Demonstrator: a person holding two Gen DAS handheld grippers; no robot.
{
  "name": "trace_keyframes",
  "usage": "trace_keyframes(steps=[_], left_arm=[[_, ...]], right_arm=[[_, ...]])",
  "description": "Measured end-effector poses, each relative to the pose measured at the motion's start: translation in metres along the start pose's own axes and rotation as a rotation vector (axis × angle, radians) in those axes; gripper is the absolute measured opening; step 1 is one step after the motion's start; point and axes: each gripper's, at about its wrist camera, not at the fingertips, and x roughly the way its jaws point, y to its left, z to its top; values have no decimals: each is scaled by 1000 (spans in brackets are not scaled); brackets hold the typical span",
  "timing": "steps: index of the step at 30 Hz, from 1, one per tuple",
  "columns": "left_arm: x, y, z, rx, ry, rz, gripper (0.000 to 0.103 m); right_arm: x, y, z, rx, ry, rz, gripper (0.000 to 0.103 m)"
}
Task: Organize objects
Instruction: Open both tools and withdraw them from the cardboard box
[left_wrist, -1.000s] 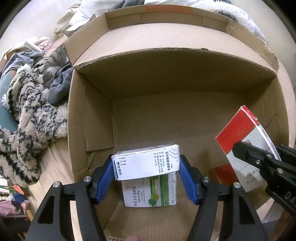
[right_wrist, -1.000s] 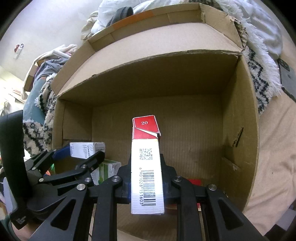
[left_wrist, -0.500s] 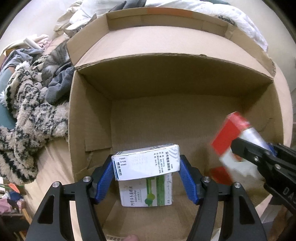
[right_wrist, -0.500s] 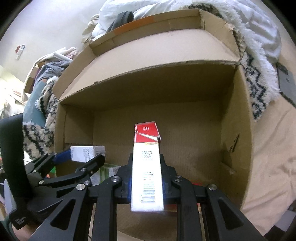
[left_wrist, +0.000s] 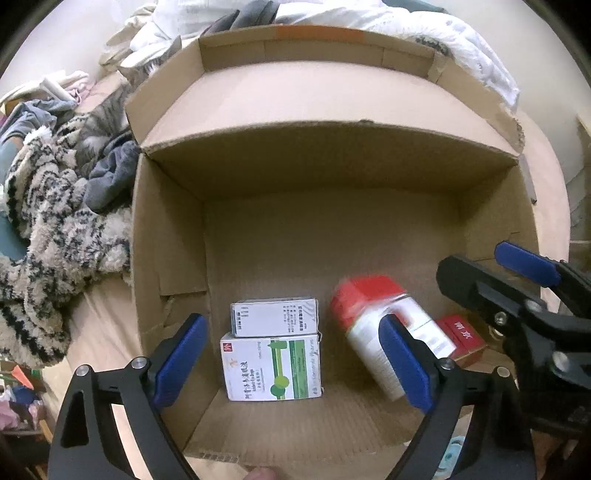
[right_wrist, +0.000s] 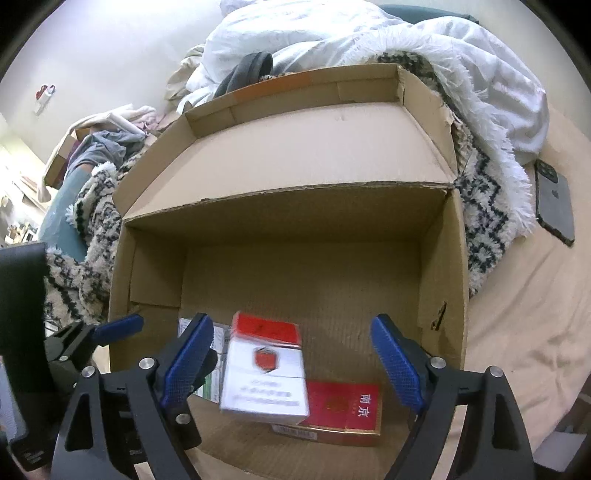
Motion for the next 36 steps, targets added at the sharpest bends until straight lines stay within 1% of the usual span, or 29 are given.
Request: trace_keyframes(steps=[4,7,9,11,16,20,23,28,36], left_arm=[[-6,3,-3,-9,-12,-1,93],[-17,7,-8,-29,-12,-4,93],[-26,11,-11,-38,-18,-13,93],[-31,15,-15,-47,-10,-1,93],[-48,24,-36,-86,20,-13,93],[-58,30,-56,-95,33,-2,93],[-63,34,-68,-106,50,-3,93],[-68,38,-85,-124,61,-1,93],[-62,34,-105,-94,42,21,93]], right_arm=[[-7,1,2,14,-11,5,93],[-13,6,3,37,-33,26,93],[-20,11,1,26,-52,16,93],[-27,15,-4,8,-68,-3,93],[-49,21,-19,-13,-86,17,93],[-63,25,-30,-48,-96,10,93],[-67,22,-42,-52,-81,4,93],[-72,17,-67,-27,-43,21,93],[-67,8,-108,-33,33,-40,93]])
